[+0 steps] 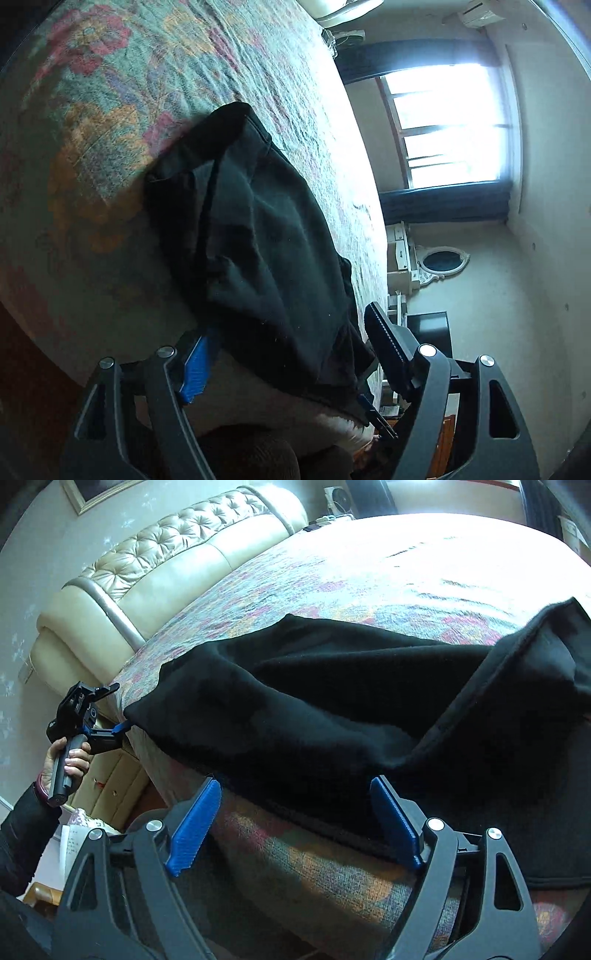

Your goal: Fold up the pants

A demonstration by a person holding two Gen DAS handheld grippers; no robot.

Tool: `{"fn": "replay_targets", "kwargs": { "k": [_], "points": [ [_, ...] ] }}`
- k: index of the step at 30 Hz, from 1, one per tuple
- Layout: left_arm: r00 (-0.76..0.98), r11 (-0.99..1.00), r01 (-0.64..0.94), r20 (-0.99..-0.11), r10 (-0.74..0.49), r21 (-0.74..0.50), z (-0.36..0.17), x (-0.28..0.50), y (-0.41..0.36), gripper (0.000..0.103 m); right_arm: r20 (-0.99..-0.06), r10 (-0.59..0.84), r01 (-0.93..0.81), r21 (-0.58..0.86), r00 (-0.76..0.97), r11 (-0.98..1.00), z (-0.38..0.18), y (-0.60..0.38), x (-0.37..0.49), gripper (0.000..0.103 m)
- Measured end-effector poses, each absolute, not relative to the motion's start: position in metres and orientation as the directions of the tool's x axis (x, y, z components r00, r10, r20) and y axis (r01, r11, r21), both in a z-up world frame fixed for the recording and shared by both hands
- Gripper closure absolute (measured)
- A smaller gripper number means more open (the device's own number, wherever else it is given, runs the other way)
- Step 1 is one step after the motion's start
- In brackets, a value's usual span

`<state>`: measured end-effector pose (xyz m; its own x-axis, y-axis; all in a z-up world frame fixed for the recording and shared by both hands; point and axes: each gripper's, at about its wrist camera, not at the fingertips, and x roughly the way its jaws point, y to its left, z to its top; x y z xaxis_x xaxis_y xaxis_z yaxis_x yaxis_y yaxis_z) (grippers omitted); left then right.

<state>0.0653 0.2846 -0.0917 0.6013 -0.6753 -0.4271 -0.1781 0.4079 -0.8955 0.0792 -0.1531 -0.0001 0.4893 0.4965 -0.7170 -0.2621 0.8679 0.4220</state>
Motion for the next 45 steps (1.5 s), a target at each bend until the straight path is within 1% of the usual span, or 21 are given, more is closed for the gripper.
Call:
{"fn": "replay_targets", "kwargs": {
  "k": [3,4,5,6,7,8,10,12,16,19,22,23,25,26,27,28,29,32,36,41,45],
  "points": [
    [0.627,0.393,-0.191,-0.420,-0.656,-0.900,-0.092,0.072,0.282,0.029,-0.678,0.540,-0.149,0.546,0.499,0.824,-0.009,-0.181,0.075,0.019],
    [0.632,0.389,-0.200,-0.422,-0.651,-0.899,-0.092,0.074,0.280,0.031,-0.659,0.557,-0.091,0.601,0.505,0.794,-0.014,-0.193,0.074,0.019],
    [0.636,0.389,-0.208,-0.426,-0.643,-0.898,-0.094,0.076,0.278,0.044,-0.636,0.575,-0.037,0.654,0.515,0.756,-0.020,-0.205,0.073,0.018],
    [0.632,0.401,-0.220,-0.443,-0.636,-0.890,-0.097,0.076,0.276,0.052,-0.612,0.588,0.022,0.702,0.528,0.712,-0.026,-0.217,0.072,0.018],
    [0.621,0.422,-0.237,-0.471,-0.627,-0.875,-0.100,0.077,0.274,0.073,-0.596,0.590,0.078,0.737,0.545,0.672,-0.032,-0.229,0.071,0.018],
    [0.614,0.436,-0.248,-0.489,-0.620,-0.865,-0.104,0.077,0.271,0.090,-0.584,0.584,0.131,0.761,0.564,0.635,-0.037,-0.240,0.069,0.018],
    [0.616,0.432,-0.264,-0.495,-0.613,-0.863,-0.112,0.073,0.267,0.090,-0.564,0.568,0.202,0.793,0.599,0.575,-0.043,-0.256,0.066,0.018],
    [0.624,0.430,-0.263,-0.492,-0.607,-0.864,-0.112,0.072,0.268,0.092,-0.580,0.535,0.238,0.783,0.614,0.575,-0.042,-0.261,0.068,0.018],
    [0.616,0.501,-0.242,-0.531,-0.582,-0.831,-0.102,0.071,0.265,0.092,-0.631,0.467,0.238,0.718,0.619,0.654,-0.027,-0.249,0.083,0.018],
    [0.619,0.518,-0.227,-0.533,-0.577,-0.824,-0.094,0.073,0.262,0.092,-0.679,0.394,0.221,0.632,0.620,0.743,-0.014,-0.231,0.099,0.018],
    [0.612,0.499,-0.229,-0.522,-0.595,-0.836,-0.097,0.077,0.262,0.092,-0.741,0.355,0.239,0.562,0.570,0.791,-0.019,-0.214,0.120,0.033],
    [0.609,0.492,-0.231,-0.519,-0.600,-0.839,-0.098,0.081,0.261,0.092,-0.765,0.343,0.269,0.547,0.544,0.793,-0.025,-0.211,0.124,0.041],
    [0.605,0.475,-0.233,-0.510,-0.612,-0.848,-0.102,0.083,0.262,0.092,-0.779,0.338,0.299,0.543,0.527,0.785,-0.033,-0.209,0.126,0.045],
    [0.603,0.472,-0.230,-0.505,-0.617,-0.851,-0.105,0.082,0.263,0.092,-0.776,0.339,0.299,0.546,0.531,0.783,-0.036,-0.208,0.126,0.055],
    [0.602,0.472,-0.228,-0.505,-0.619,-0.851,-0.106,0.082,0.263,0.092,-0.769,0.348,0.294,0.556,0.536,0.777,-0.039,-0.208,0.126,0.076],
    [0.600,0.469,-0.225,-0.500,-0.624,-0.854,-0.107,0.083,0.264,0.092,-0.762,0.358,0.295,0.570,0.540,0.767,-0.041,-0.209,0.125,0.088],
    [0.598,0.463,-0.223,-0.496,-0.630,-0.858,-0.109,0.084,0.266,0.092,-0.746,0.369,0.296,0.591,0.554,0.750,-0.043,-0.212,0.124,0.091],
    [0.603,0.421,-0.227,-0.466,-0.647,-0.878,-0.111,0.088,0.270,0.092,-0.694,0.405,0.276,0.650,0.596,0.708,-0.038,-0.216,0.123,0.092],
    [0.617,0.365,-0.228,-0.424,-0.663,-0.903,-0.102,0.110,0.279,0.092,-0.602,0.463,0.206,0.726,0.650,0.656,-0.010,-0.222,0.134,0.092],
    [0.648,0.404,-0.145,-0.395,-0.651,-0.903,-0.055,0.168,0.277,0.092,-0.474,0.520,0.143,0.821,0.711,0.552,0.017,-0.234,0.176,0.093],
    [0.657,0.378,-0.094,-0.342,-0.671,-0.921,-0.022,0.233,0.273,0.092,-0.412,0.509,0.087,0.834,0.756,0.545,0.042,-0.241,0.218,0.093]
  ]
}}
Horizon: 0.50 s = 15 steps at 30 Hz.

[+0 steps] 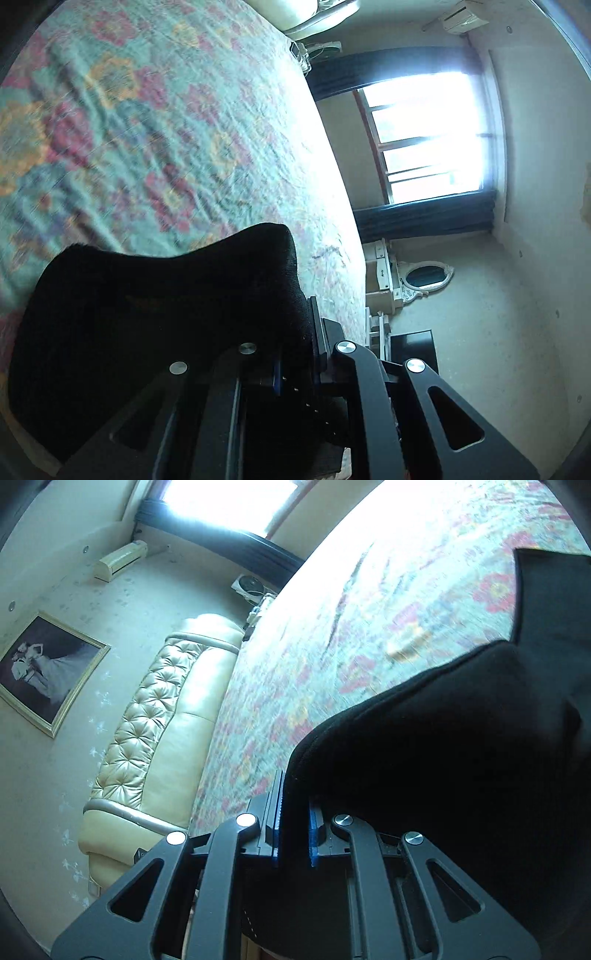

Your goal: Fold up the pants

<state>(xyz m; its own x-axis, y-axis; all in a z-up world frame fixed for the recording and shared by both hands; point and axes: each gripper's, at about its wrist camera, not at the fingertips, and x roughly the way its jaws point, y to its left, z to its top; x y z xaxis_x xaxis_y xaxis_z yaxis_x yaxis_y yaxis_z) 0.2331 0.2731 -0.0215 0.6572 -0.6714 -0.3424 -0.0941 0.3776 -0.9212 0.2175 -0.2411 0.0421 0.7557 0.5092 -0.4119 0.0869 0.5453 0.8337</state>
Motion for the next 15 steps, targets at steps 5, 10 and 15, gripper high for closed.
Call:
{"fn": "replay_targets", "kwargs": {
  "k": [5,10,15],
  "points": [
    [0.666,0.429,0.009,-0.315,-0.676,-0.903,0.015,0.282,0.266,0.092,-0.316,0.499,0.002,0.847,0.807,0.532,0.070,-0.245,0.238,0.093],
    [0.648,0.373,0.078,-0.237,-0.724,-0.925,0.002,0.258,0.284,0.092,-0.300,0.543,-0.033,0.853,0.784,0.520,0.051,-0.233,0.196,0.093],
    [0.614,0.382,0.033,-0.283,-0.737,-0.923,-0.045,0.209,0.306,0.092,-0.353,0.575,0.016,0.861,0.738,0.508,0.006,-0.218,0.143,0.093]
  ]
}}
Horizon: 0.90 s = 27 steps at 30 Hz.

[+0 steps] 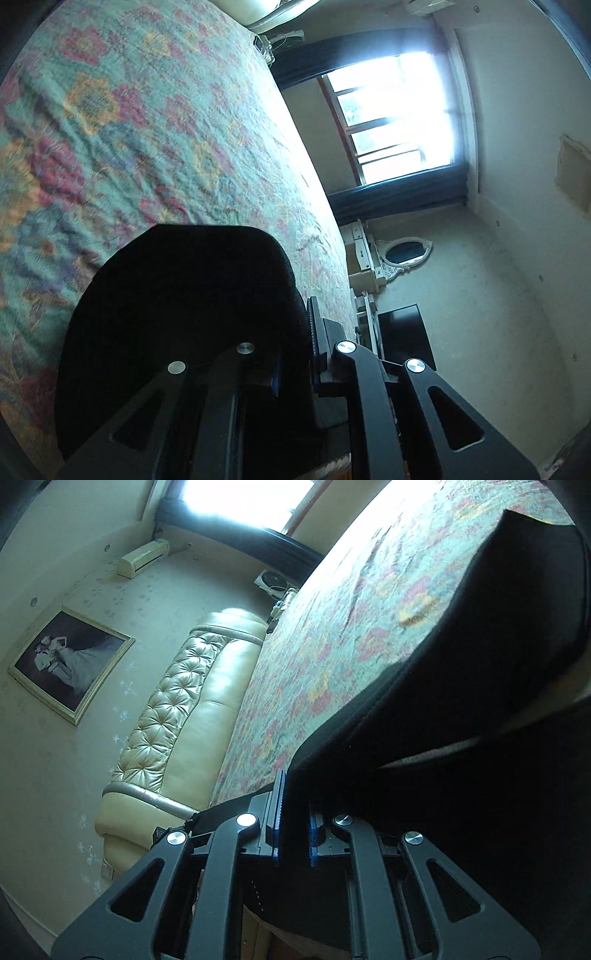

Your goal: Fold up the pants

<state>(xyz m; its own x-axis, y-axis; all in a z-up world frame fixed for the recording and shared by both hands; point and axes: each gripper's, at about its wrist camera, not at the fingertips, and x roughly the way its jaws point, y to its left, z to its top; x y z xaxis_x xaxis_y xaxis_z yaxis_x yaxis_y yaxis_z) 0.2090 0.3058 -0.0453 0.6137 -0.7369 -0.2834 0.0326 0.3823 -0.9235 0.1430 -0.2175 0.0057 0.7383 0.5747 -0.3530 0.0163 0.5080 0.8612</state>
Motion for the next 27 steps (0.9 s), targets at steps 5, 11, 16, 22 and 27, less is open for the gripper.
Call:
{"fn": "replay_targets", "kwargs": {
  "k": [5,11,16,22,27],
  "points": [
    [0.625,0.309,-0.044,-0.267,-0.733,-0.950,-0.095,0.160,0.323,0.092,-0.399,0.586,0.052,0.853,0.705,0.518,-0.018,-0.206,0.106,0.093],
    [0.678,0.222,-0.056,-0.201,-0.707,-0.973,-0.105,0.130,0.343,0.092,-0.421,0.579,0.054,0.837,0.698,0.544,-0.010,-0.211,0.090,0.093],
    [0.640,0.338,-0.046,-0.287,-0.713,-0.940,-0.097,0.134,0.324,0.092,-0.451,0.596,0.147,0.861,0.665,0.487,-0.033,-0.209,0.095,0.064],
    [0.658,0.439,-0.088,-0.383,-0.648,-0.894,-0.101,0.130,0.288,0.050,-0.387,0.639,0.194,0.916,0.665,0.352,-0.060,-0.187,0.104,0.032],
    [0.726,0.461,-0.187,-0.438,-0.530,-0.867,-0.106,0.104,0.275,0.041,-0.376,0.635,0.203,0.922,0.675,0.329,-0.064,-0.173,0.121,0.032]
  ]
}}
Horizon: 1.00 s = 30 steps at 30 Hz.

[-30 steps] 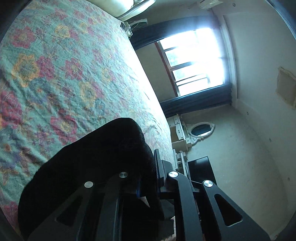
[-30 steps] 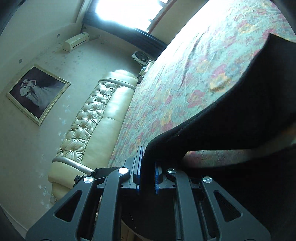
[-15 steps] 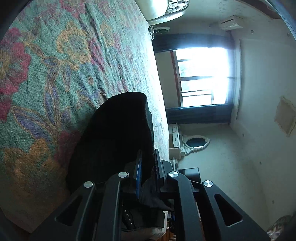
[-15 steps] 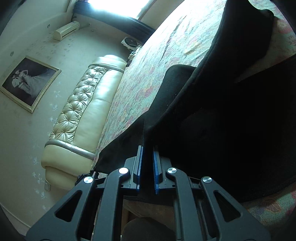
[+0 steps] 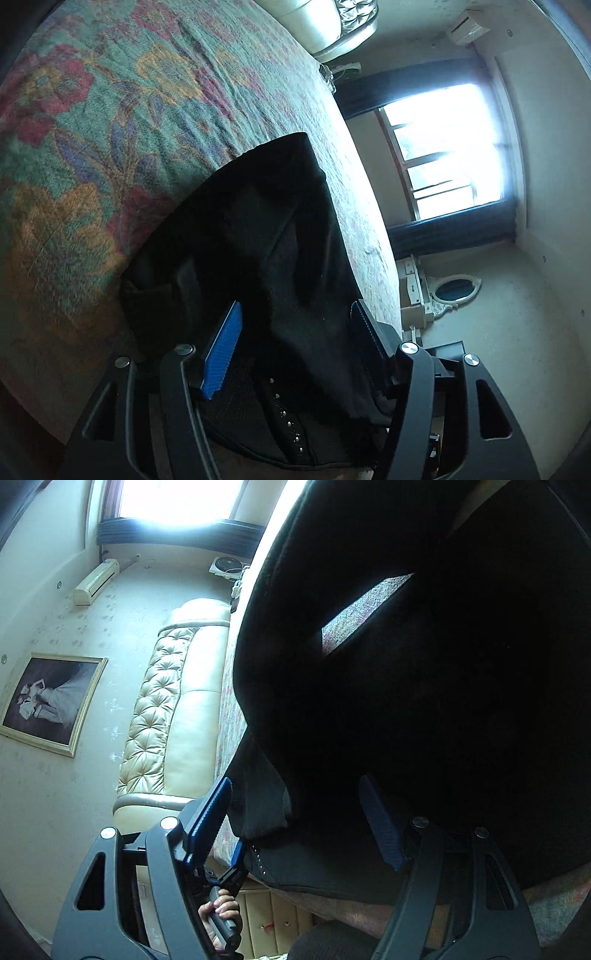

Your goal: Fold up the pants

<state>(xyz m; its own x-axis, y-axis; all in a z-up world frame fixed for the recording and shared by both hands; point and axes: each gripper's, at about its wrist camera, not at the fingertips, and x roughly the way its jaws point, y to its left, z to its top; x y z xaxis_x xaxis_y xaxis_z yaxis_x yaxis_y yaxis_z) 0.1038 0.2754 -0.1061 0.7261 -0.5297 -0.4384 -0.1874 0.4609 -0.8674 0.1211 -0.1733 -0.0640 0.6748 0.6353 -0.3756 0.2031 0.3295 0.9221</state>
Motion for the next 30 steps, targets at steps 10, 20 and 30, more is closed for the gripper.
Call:
{"fn": "replay_targets", "kwargs": {
  "k": [10,20,30],
  "points": [
    [0.773,0.535,-0.298,-0.528,-0.351,-0.791,-0.088,0.104,0.254,0.019,-0.355,0.622,0.238,0.934,0.698,0.266,-0.076,-0.169,0.129,0.032],
    [0.806,0.444,-0.342,-0.501,-0.315,-0.828,-0.096,0.121,0.253,0.028,-0.374,0.604,0.242,0.926,0.704,0.290,-0.088,-0.173,0.128,0.056],
    [0.779,0.432,-0.374,-0.531,-0.333,-0.820,-0.104,0.114,0.259,0.096,-0.361,0.618,0.249,0.932,0.699,0.263,-0.105,-0.177,0.125,0.095]
  ]
}}
